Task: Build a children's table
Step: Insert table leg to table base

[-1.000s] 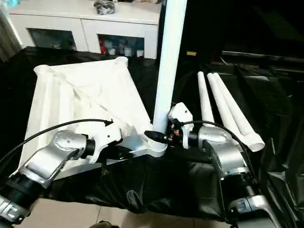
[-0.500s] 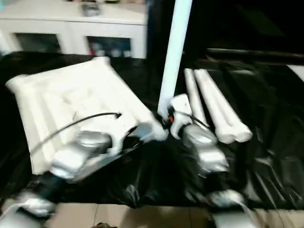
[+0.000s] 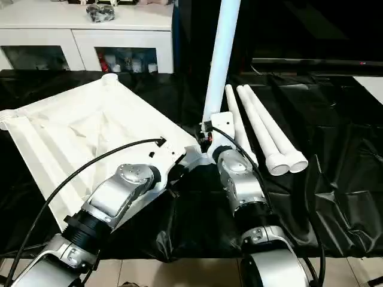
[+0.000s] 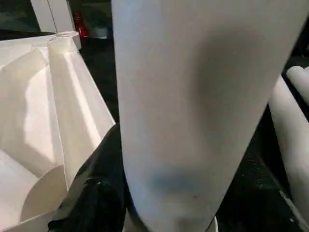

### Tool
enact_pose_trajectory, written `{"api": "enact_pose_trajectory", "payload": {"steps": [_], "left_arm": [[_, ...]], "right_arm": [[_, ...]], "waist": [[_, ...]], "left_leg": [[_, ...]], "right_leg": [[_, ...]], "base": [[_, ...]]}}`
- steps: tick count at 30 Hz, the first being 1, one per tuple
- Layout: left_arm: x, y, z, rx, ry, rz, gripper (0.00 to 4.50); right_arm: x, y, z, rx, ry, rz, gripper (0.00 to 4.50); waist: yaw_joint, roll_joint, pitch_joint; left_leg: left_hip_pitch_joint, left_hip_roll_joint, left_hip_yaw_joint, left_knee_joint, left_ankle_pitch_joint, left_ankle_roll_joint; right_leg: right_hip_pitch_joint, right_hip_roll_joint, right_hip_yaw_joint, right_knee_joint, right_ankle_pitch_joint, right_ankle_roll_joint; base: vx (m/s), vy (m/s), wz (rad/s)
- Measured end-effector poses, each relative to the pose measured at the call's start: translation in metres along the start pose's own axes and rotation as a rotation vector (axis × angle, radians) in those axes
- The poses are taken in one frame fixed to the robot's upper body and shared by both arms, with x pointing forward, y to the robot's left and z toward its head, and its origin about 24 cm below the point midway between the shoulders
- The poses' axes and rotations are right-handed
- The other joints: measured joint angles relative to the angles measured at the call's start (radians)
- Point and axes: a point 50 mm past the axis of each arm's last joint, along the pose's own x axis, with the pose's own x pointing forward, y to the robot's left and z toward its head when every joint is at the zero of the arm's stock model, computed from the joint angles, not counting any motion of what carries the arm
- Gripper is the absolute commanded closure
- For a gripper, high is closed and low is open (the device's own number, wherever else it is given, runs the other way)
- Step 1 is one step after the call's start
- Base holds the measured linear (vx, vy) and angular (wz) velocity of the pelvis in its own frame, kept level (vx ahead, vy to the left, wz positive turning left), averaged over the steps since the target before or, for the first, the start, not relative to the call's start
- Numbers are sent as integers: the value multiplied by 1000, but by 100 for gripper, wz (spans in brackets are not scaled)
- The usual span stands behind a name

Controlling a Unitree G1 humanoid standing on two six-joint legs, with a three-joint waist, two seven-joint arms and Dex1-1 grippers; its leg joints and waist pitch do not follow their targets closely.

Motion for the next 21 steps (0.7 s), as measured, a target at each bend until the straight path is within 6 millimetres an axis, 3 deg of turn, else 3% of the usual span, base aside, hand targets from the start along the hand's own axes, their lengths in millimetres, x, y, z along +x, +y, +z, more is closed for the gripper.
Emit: {"api": "enact_pose_trajectory", "payload": {"steps": [1, 2, 4, 10, 16, 21], "left_arm": [[0, 0, 0, 8, 0, -5, 450], [-1, 1, -1, 19, -1, -12, 450], [-1, 1, -1, 27, -5, -17, 450], [-8, 7, -1, 21, -19, -65, 450], [-15, 9, -1, 69, -43, -127, 450], [-25, 15, -2, 111, -63, -176, 450]], "right_arm": [[0, 0, 0, -1, -1, 2, 225], [0, 0, 0, 2, 1, 9, 190], [-1, 0, -8, 15, 30, 14, 182], [-3, -1, -6, 19, 20, 90, 126], [-11, -10, -7, -13, 42, 161, 60], [-21, -14, -1, -73, 68, 292, 46]], "waist": [[-1, 0, 0], [-2, 0, 0], [-2, 1, 1], [-2, 3, 3], [25, 4, 4], [40, 5, 4]], "left_leg": [[0, 0, 0, 0, 0, 0], [0, 0, 0, 0, 0, 0], [0, 0, 0, -1, 0, 0], [-3, 0, 2, -3, 0, 0], [-8, 0, 4, -3, 0, 0], [-20, 1, 4, -7, 3, 5]], "right_leg": [[0, 0, 0, 0, 0, 0], [0, 0, 0, 0, 0, 0], [-1, 0, 0, 0, 0, 0], [-3, 0, 1, 0, 5, -8], [-7, 0, 2, 1, 25, -15], [-20, 0, 1, 3, 24, -12]], "base": [[0, 0, 0], [0, 0, 0], [0, 0, 0], [0, 0, 0], [9, -3, 1], [23, -8, 1]]}}
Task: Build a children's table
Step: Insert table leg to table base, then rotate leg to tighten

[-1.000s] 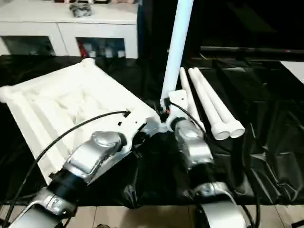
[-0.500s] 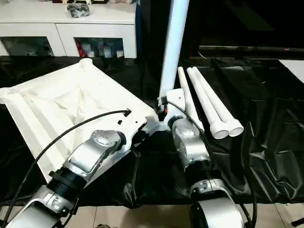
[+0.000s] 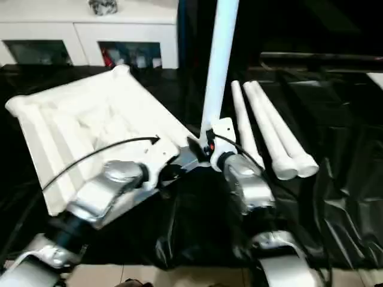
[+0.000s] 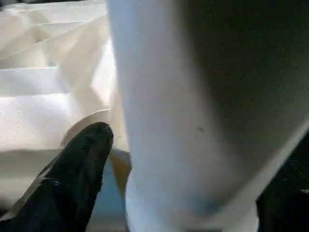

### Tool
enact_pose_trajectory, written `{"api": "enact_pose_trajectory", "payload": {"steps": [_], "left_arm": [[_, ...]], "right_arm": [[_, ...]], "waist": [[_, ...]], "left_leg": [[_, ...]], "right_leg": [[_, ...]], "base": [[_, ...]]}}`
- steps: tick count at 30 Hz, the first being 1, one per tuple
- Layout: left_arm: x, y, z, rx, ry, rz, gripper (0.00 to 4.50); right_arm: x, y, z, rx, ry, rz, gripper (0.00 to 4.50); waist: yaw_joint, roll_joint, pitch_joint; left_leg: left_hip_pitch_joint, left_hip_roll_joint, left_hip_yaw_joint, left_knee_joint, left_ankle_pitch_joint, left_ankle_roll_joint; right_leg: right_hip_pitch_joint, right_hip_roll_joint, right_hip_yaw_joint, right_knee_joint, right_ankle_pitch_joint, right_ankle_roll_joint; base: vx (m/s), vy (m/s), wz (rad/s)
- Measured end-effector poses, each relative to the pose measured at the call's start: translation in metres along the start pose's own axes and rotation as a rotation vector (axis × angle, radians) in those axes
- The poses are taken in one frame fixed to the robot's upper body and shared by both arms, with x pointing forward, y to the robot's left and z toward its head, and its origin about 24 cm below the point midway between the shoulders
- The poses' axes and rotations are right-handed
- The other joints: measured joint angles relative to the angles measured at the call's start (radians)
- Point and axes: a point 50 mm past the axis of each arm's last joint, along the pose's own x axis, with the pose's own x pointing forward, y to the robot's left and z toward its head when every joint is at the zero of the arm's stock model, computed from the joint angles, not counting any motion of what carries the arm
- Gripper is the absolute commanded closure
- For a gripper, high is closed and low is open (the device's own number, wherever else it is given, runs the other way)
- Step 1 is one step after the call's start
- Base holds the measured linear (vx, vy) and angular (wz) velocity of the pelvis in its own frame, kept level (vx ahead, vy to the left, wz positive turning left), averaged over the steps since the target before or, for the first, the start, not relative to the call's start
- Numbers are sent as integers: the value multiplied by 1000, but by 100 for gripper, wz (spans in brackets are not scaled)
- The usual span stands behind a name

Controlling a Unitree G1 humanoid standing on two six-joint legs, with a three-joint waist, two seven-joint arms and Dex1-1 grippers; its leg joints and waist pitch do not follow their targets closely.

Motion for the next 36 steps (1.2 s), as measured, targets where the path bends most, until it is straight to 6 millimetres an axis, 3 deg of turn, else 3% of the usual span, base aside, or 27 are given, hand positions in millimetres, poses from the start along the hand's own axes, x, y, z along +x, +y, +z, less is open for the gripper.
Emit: {"api": "enact_pose_trajectory", "payload": {"steps": [5, 11, 20, 32, 36], "left_arm": [[-14, 3, -11, 53, -3, -98, 450], [-29, 3, -23, 96, 15, -209, 450], [-42, 6, -26, 146, 29, -294, 450], [-45, 7, -30, 144, 44, -303, 450], [-43, 7, -30, 134, 45, -299, 450]], "right_arm": [[-18, -2, -3, -87, 77, 166, 46], [-33, 1, -5, -161, 146, 322, 46], [-40, 6, -1, -191, 181, 446, 46], [-39, 14, -7, -173, 188, 482, 154], [-38, 17, -9, -156, 174, 472, 170]], "waist": [[12, 1, 0], [15, 2, 1], [35, 2, 1], [37, 1, 0], [38, 0, 0]], "left_leg": [[0, 0, 0, 1, 0, 0], [3, 1, 4, 3, -3, -4], [4, 7, 16, 5, -3, -5], [4, 8, 16, 9, -2, -4], [4, 8, 16, 9, -2, -5]], "right_leg": [[1, 0, 0, 0, -1, 0], [7, -1, 3, 0, 1, 0], [7, -1, 3, 2, 3, 1], [6, -1, 3, 6, 3, 1], [7, -1, 3, 6, 3, 1]], "base": [[0, 0, 0], [0, 0, 0], [0, 0, 0], [0, 0, 0], [0, 0, 0]]}}
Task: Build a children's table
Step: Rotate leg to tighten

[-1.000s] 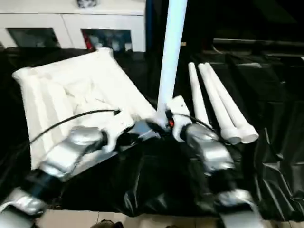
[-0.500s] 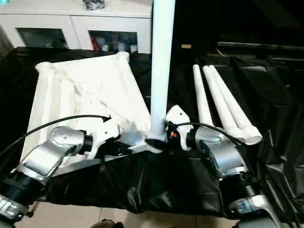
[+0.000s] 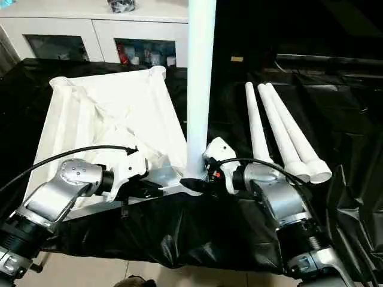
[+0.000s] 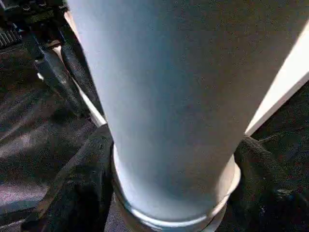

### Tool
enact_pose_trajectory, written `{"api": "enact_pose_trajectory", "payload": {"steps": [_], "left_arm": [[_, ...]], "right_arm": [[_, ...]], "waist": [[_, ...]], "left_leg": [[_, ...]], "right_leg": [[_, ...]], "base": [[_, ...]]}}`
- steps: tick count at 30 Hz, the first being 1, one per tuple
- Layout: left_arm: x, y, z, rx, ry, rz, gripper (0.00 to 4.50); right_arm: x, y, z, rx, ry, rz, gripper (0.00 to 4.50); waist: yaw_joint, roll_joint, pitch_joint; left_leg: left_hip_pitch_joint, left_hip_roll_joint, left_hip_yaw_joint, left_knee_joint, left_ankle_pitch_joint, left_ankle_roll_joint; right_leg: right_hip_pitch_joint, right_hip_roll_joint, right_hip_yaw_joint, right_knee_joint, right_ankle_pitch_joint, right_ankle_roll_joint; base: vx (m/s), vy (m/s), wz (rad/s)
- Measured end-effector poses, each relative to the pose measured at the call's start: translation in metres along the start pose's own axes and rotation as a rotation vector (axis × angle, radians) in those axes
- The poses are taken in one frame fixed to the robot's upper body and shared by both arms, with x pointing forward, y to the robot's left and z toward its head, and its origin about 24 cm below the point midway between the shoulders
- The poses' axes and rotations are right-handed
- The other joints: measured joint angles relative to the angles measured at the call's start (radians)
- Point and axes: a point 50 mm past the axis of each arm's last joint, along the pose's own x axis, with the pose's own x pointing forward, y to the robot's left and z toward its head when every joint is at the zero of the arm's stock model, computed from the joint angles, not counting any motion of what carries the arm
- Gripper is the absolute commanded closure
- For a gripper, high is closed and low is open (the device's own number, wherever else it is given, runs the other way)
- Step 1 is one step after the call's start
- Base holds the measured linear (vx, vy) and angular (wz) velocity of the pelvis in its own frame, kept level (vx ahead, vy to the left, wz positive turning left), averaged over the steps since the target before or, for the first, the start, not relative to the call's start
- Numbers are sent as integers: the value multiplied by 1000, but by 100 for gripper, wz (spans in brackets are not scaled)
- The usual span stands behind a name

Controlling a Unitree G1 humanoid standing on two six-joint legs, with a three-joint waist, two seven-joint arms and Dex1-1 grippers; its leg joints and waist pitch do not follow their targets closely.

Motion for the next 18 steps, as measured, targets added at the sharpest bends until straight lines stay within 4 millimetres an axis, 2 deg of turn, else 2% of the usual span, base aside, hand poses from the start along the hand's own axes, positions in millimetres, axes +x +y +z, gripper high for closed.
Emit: {"api": "enact_pose_trajectory", "payload": {"steps": [5, 11, 16, 18], "left_arm": [[13, 5, 3, -59, -11, 100, 450], [45, 13, 16, -156, -25, 292, 450], [55, 12, 23, -164, -27, 344, 450], [56, 12, 24, -161, -27, 347, 450]], "right_arm": [[10, -6, -6, 70, -46, -176, 173], [37, -21, -9, 270, -137, -537, 175], [45, -24, -8, 309, -159, -660, 175], [46, -24, -8, 307, -167, -669, 119]], "waist": [[-6, -2, -1], [-36, -2, -1], [-46, -2, -1], [-48, -2, -1]], "left_leg": [[2, 0, 0, 2, 0, -1], [18, 0, 0, 0, 0, -1], [17, 0, 0, 0, 0, -1], [17, 0, 0, 0, 0, -1]], "right_leg": [[1, 0, 0, 2, 1, 0], [14, 0, 0, -1, -3, 7], [14, -1, 0, -3, -3, 6], [14, -1, 0, -4, -3, 6]], "base": [[0, 0, 0], [0, 0, 0], [0, 0, 0], [0, 0, 0]]}}
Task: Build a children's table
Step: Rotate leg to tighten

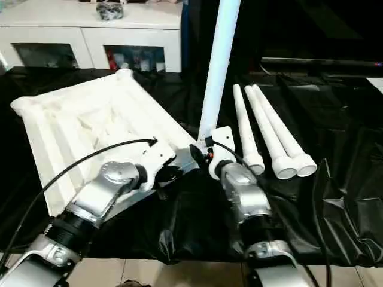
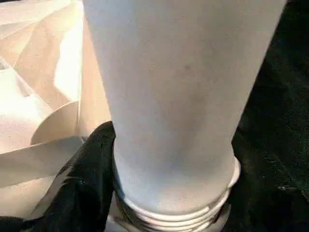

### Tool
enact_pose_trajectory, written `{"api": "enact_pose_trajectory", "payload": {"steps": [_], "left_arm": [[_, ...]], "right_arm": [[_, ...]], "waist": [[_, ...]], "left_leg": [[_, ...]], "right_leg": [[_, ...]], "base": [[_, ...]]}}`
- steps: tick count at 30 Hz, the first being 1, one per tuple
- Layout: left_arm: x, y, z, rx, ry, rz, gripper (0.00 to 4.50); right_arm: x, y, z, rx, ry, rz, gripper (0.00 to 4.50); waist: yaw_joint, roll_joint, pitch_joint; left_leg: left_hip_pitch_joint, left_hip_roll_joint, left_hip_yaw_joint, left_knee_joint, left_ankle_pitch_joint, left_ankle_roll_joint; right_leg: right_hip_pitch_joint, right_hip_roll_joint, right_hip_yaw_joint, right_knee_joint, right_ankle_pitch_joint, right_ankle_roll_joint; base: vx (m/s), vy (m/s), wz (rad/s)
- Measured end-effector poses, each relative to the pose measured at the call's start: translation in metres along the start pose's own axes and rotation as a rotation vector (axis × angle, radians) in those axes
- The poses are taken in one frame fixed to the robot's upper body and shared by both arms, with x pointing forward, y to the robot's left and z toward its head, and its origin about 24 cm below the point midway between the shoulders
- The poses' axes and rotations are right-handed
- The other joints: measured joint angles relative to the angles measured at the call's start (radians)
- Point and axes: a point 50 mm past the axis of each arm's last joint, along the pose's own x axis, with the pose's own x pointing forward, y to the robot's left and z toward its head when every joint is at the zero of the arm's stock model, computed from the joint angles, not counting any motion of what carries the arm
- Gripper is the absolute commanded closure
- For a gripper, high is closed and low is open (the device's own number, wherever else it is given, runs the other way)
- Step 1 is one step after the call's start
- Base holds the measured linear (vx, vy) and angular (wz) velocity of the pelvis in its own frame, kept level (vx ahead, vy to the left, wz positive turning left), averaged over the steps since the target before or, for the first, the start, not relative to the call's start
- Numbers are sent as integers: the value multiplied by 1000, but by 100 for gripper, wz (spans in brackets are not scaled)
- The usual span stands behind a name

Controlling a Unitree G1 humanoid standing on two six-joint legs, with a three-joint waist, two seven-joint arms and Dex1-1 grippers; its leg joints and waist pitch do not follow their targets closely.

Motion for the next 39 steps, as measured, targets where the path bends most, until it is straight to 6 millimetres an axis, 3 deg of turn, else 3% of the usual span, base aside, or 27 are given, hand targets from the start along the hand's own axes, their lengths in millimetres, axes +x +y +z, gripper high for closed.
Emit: {"api": "enact_pose_trajectory", "payload": {"steps": [6, 13, 22, 31, 39], "left_arm": [[-2, -2, -2, 42, -21, -22, 450], [-12, 1, -6, 100, -38, -95, 450], [-33, 4, -19, 153, -31, -258, 450], [-51, 6, -27, 199, 1, -393, 450], [-53, 6, -28, 213, 4, -424, 450]], "right_arm": [[0, 1, 0, 6, -12, 15, 64], [-8, -3, 0, -90, -6, 153, 64], [-40, -16, -3, -230, 82, 489, 64], [-58, -13, 1, -271, 134, 695, 146], [-63, -10, 0, -283, 154, 732, 172]], "waist": [[3, 1, 0], [17, 1, 0], [25, 1, 0], [38, 1, 0], [47, 0, 0]], "left_leg": [[-1, 0, 0, -1, 0, 0], [-2, 0, 0, -3, 0, 0], [-3, 0, 0, -3, 0, 0], [-4, 0, 1, -3, 0, 0], [-3, 0, 1, -3, 0, 0]], "right_leg": [[0, 0, 0, 0, 1, -2], [-1, 0, 0, 1, 3, -5], [-1, 0, 0, -1, 2, -3], [-1, 0, 0, 0, 2, -3], [-1, 0, 0, -1, 1, -2]], "base": [[0, 0, 0], [0, 0, 0], [0, 0, 0], [0, 0, 0], [0, 0, 0]]}}
